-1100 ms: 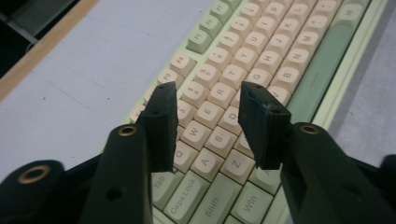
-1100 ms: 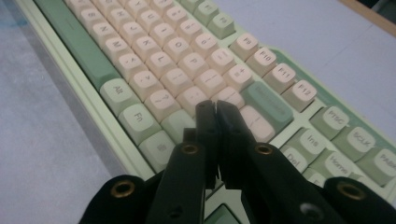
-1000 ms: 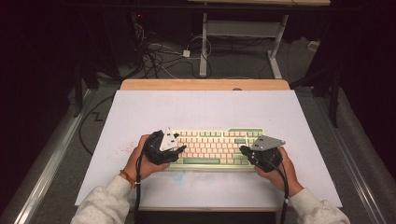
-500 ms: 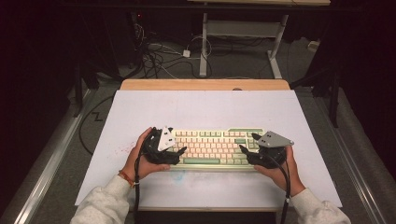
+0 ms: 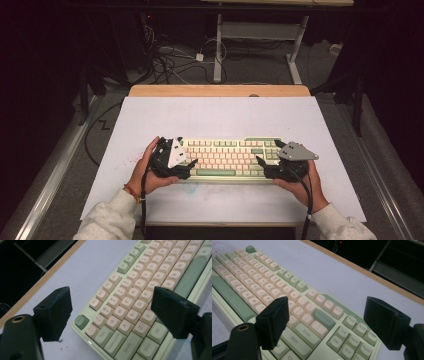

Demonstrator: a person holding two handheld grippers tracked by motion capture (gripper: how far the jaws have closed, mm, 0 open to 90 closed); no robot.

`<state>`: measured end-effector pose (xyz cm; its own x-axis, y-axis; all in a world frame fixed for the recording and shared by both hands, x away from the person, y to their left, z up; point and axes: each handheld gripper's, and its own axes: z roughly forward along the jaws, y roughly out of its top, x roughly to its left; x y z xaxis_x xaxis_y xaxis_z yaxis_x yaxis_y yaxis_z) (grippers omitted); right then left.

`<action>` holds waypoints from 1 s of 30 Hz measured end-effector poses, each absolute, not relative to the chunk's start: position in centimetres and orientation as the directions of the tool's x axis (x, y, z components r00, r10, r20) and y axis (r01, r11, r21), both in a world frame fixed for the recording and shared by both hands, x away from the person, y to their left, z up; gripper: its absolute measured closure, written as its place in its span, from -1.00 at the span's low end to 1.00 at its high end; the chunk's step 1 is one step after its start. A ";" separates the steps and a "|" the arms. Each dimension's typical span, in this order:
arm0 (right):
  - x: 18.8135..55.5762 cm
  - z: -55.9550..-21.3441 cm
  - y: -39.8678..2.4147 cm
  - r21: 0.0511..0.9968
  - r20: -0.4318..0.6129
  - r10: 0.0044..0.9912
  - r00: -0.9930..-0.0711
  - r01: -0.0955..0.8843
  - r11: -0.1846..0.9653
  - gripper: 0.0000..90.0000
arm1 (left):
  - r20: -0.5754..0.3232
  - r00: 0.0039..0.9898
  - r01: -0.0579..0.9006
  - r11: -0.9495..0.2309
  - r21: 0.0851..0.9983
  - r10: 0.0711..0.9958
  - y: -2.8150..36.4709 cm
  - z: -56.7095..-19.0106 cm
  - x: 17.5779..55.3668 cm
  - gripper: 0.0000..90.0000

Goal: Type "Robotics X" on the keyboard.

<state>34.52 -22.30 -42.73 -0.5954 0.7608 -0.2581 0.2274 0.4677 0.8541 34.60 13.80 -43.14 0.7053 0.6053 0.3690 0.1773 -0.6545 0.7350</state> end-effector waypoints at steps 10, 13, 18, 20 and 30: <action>33.9 -42.4 -22.9 0.847 -0.285 0.754 -0.592 0.213 0.486 -0.51 | 0.387 0.689 0.169 -0.655 0.737 0.613 15.4 -43.0 34.3 -0.64; 33.7 -42.4 -23.1 0.843 -0.297 0.752 -0.588 0.208 0.496 -0.51 | 0.397 0.684 0.167 -0.661 0.731 0.612 15.7 -43.0 34.1 -0.64; 33.5 -42.3 -23.3 0.834 -0.309 0.754 -0.579 0.216 0.508 -0.50 | 0.409 0.673 0.172 -0.668 0.724 0.616 16.2 -43.0 33.8 -0.64; 33.3 -42.3 -23.5 0.830 -0.313 0.754 -0.577 0.219 0.512 -0.50 | 0.407 0.673 0.171 -0.666 0.726 0.618 16.4 -43.0 33.7 -0.64; 32.9 -42.4 -24.4 0.825 -0.326 0.761 -0.561 0.225 0.519 -0.50 | 0.410 0.671 0.178 -0.671 0.719 0.618 17.4 -43.2 33.3 -0.64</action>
<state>32.92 -24.39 -42.37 -0.5615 0.7607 -0.3256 0.2248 0.5189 0.8247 33.31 17.39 -43.23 0.6709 0.6177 0.4104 0.1783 -0.6715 0.7192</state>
